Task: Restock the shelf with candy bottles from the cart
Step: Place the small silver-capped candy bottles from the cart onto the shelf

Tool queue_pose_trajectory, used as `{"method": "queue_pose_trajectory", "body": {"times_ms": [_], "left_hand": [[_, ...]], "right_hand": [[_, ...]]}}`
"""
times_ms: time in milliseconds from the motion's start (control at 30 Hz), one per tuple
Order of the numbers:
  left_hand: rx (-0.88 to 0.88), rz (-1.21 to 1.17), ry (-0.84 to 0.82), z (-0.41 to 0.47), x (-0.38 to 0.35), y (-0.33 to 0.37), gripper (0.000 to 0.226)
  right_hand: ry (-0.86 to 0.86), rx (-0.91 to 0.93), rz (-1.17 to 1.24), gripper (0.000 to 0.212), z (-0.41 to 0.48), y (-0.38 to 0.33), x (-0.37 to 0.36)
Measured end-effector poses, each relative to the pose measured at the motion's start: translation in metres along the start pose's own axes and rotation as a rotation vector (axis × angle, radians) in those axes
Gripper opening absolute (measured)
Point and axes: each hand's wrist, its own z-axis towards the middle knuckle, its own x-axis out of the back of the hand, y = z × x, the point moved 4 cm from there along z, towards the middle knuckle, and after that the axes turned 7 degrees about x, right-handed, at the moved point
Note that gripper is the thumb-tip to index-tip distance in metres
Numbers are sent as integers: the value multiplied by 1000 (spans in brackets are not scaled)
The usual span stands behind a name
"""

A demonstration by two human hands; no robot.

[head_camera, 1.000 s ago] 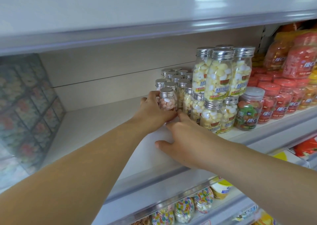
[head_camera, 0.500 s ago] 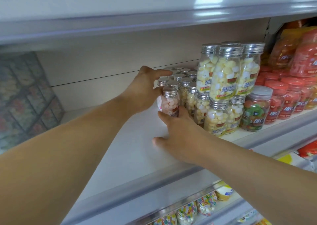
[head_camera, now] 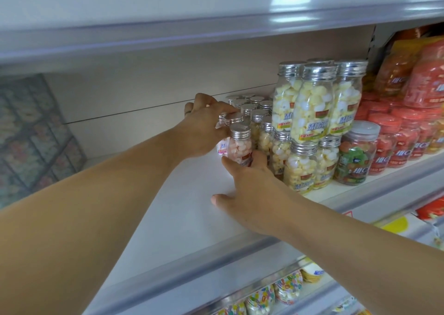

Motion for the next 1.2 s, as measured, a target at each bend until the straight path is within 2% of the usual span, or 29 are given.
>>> {"method": "queue_pose_trajectory", "body": {"times_ms": [300, 567, 800, 1200], "left_hand": [[29, -6, 6, 0, 4, -9, 43], [101, -146, 47, 13, -3, -24, 39], [163, -241, 99, 33, -10, -35, 34], [200, -223, 119, 53, -14, -33, 51]], "right_hand": [[-51, -5, -20, 80, 11, -2, -1], [-81, -23, 18, 84, 36, -4, -6], [-42, -52, 40, 88, 61, -4, -9], [28, -49, 29, 85, 77, -5, -20]]}}
